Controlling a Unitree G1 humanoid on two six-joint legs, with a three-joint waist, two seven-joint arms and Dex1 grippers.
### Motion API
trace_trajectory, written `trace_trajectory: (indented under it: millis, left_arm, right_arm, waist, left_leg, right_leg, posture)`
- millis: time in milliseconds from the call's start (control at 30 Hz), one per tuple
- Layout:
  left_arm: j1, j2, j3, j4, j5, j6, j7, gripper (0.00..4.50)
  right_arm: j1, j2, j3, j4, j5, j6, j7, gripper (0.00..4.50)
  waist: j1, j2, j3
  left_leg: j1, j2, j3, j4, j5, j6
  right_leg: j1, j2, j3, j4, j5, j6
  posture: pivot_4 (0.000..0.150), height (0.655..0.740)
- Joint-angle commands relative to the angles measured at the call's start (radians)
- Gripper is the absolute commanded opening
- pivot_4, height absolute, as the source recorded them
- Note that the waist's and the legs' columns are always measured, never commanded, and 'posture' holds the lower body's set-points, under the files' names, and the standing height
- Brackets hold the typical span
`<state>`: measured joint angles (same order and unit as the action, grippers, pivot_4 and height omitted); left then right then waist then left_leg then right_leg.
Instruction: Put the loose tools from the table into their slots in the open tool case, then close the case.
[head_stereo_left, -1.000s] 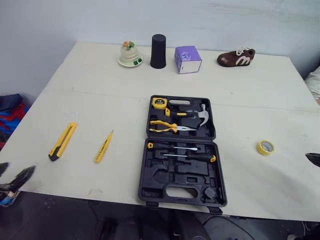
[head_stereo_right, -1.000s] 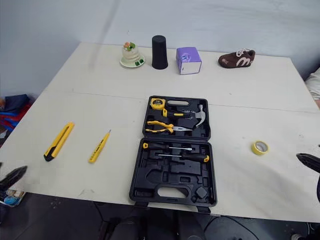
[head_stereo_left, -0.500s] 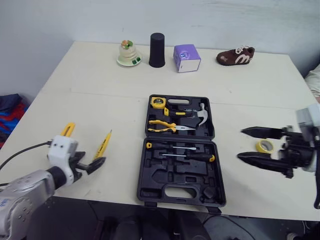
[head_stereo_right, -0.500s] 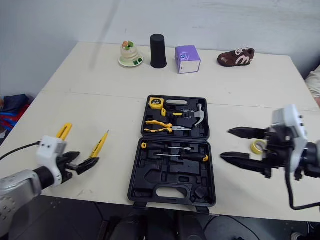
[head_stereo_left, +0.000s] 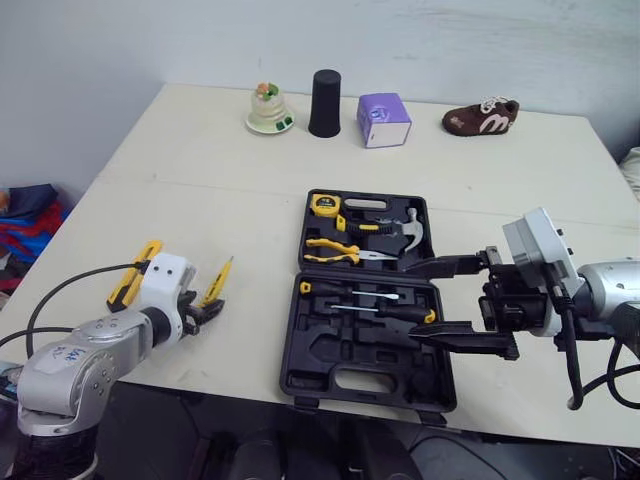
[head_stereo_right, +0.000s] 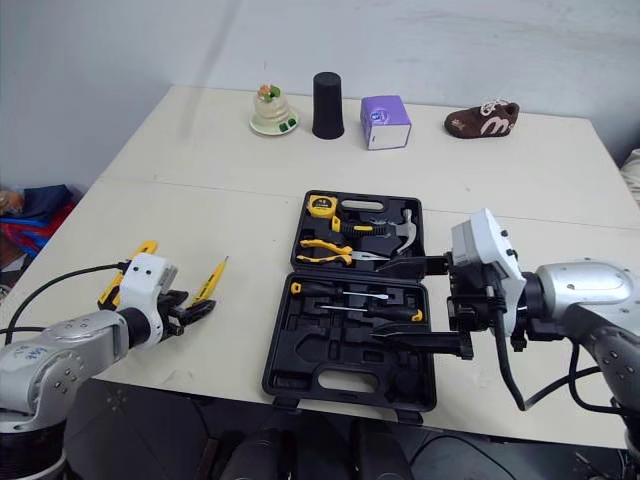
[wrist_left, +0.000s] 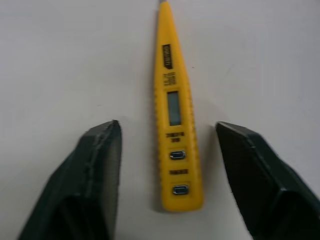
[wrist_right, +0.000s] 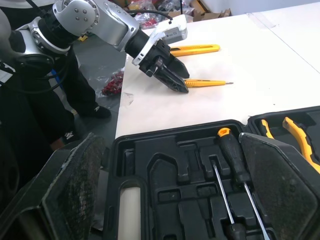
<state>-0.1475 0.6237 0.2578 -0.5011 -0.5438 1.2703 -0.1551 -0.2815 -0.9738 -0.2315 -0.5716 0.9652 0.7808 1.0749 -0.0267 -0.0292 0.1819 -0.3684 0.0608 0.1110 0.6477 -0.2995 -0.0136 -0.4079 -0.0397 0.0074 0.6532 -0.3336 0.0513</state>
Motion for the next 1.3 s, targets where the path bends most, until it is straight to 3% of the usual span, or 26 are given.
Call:
trace_trajectory:
  millis: [33, 100, 200, 400, 500, 633, 767, 900, 1300]
  left_arm:
    - [0.013, -0.022, -0.029, 0.042, 0.007, 0.0, -0.028, 1.47]
    - [0.011, -0.003, -0.032, 0.035, 0.01, -0.017, -0.056, 0.56]
    - [0.002, 0.064, -0.038, -0.003, 0.005, -0.052, -0.126, 0.51]
    - [-0.104, 0.298, -0.13, -0.138, -0.063, -0.147, -0.41, 0.51]
    - [-0.229, 0.339, -0.254, -0.165, -0.09, -0.165, -0.525, 0.51]
    - [-0.402, 0.373, -0.518, -0.142, 0.027, -0.264, -0.661, 0.51]
    - [-0.527, 0.357, -0.697, -0.076, 0.141, -0.367, -0.778, 0.51]
    - [-0.627, 0.274, -0.839, 0.01, 0.259, -0.427, -0.825, 0.51]
    - [-0.733, 0.142, -0.93, 0.144, 0.41, -0.414, -0.872, 0.51]
  right_arm:
    - [-0.005, 0.005, -0.008, -0.003, -0.002, -0.026, 0.001, 4.5]
    - [0.007, 0.001, -0.013, -0.005, -0.004, -0.03, 0.006, 4.5]
    - [0.027, -0.005, -0.021, -0.01, -0.002, -0.034, 0.007, 4.5]
    - [0.125, -0.021, -0.068, -0.034, 0.0, -0.032, 0.016, 4.5]
    - [0.199, -0.049, -0.097, -0.046, -0.021, -0.036, 0.042, 4.5]
    - [0.282, -0.077, -0.126, -0.059, -0.043, -0.038, 0.062, 4.5]
    - [0.336, -0.083, -0.153, -0.071, -0.046, -0.034, 0.061, 4.5]
    - [0.388, -0.087, -0.172, -0.083, -0.069, -0.039, 0.056, 4.5]
    - [0.442, -0.065, -0.205, -0.109, -0.063, -0.034, 0.014, 4.5]
  waist:
    - [0.002, 0.0, 0.0]
    - [0.003, 0.0, 0.0]
    - [0.003, 0.0, 0.0]
    - [0.002, -0.002, 0.002]
    - [0.006, -0.002, 0.002]
    - [0.0, -0.001, 0.002]
    - [-0.003, -0.001, 0.003]
    - [0.002, -0.003, 0.004]
    - [-0.001, -0.004, 0.005]
  left_leg:
    - [0.0, 0.0, 0.0, 0.0, 0.0, 0.0]
    - [-0.001, -0.001, -0.001, 0.0, 0.0, 0.001]
    - [-0.001, -0.001, -0.001, 0.0, 0.0, 0.001]
    - [-0.003, -0.001, -0.002, -0.001, 0.0, 0.001]
    - [-0.004, -0.002, -0.003, -0.001, 0.0, 0.001]
    - [-0.004, -0.002, -0.002, -0.001, -0.001, 0.001]
    - [-0.003, -0.001, -0.001, -0.001, 0.0, 0.0]
    - [-0.004, 0.0, -0.002, 0.001, 0.001, -0.001]
    - [-0.004, 0.003, -0.002, 0.002, 0.004, -0.006]
  right_leg:
    - [0.0, 0.0, 0.0, 0.0, 0.0, 0.0]
    - [0.0, -0.001, -0.001, 0.0, 0.0, 0.0]
    - [0.0, -0.002, -0.001, 0.0, 0.0, 0.0]
    - [-0.002, -0.003, -0.002, -0.001, -0.001, -0.002]
    - [-0.001, -0.003, -0.004, -0.002, -0.001, -0.002]
    - [0.0, -0.002, -0.003, -0.003, -0.001, -0.002]
    - [-0.001, 0.001, -0.001, -0.002, -0.001, -0.001]
    - [-0.001, 0.006, 0.001, -0.001, -0.001, 0.001]
    - [-0.001, 0.01, 0.004, 0.0, -0.001, 0.003]
  posture:
    - [0.15, 0.7383]
    - [0.15, 0.7383]
    - [0.15, 0.7383]
    - [0.15, 0.7383]
    - [0.15, 0.7383]
    - [0.15, 0.7383]
    - [0.15, 0.7383]
    - [0.15, 0.7383]
    - [0.15, 0.7383]
